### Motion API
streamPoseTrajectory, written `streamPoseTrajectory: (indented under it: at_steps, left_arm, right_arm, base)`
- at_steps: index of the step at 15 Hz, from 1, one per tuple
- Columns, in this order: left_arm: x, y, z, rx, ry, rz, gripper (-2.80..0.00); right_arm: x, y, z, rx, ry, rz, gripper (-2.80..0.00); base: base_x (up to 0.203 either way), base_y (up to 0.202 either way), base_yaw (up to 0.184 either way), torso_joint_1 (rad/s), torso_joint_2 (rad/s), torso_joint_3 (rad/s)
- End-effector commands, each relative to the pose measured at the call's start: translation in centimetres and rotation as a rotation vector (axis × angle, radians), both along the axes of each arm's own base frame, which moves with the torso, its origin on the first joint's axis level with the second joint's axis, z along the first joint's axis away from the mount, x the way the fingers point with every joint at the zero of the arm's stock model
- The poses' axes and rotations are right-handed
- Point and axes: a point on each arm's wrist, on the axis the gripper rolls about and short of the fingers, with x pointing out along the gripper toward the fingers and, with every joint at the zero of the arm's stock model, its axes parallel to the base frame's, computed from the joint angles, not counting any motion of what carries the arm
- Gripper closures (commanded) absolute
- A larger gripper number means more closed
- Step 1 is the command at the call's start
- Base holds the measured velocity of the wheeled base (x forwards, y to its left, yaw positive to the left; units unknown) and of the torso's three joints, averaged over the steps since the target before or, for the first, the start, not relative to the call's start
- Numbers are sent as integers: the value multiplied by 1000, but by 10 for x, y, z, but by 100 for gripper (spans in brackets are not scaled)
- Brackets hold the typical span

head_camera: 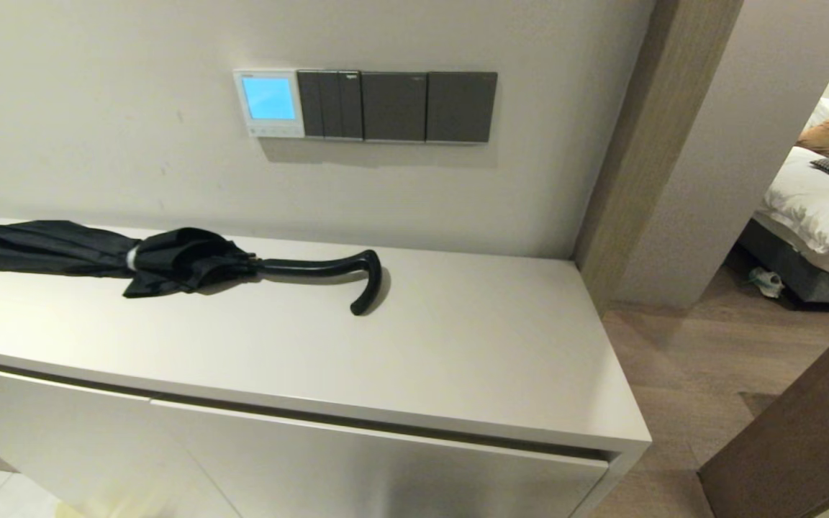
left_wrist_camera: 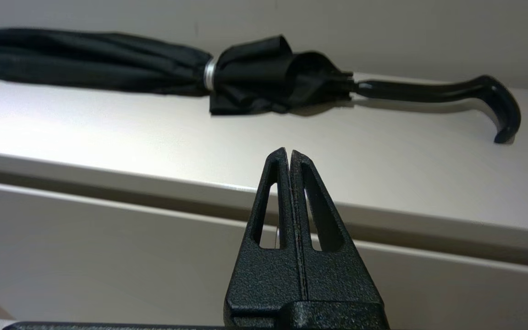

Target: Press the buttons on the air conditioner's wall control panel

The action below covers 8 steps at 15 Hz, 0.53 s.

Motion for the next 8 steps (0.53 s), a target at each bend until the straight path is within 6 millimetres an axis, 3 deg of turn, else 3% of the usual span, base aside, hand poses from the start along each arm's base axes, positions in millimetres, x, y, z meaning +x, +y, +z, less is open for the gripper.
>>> streamPoseTrajectory:
  at_steps: [1, 8]
  left_arm:
    - [-14, 1, -15, -5, -8, 2, 0]
    - [-52, 4, -42, 41, -12, 54, 0]
  right_arm:
    - [0, 0, 0, 0, 2, 0, 0]
    - [0, 0, 0, 0, 2, 0, 0]
  base:
    - [0, 0, 0, 0, 0, 0]
    - [0, 0, 0, 0, 0, 0]
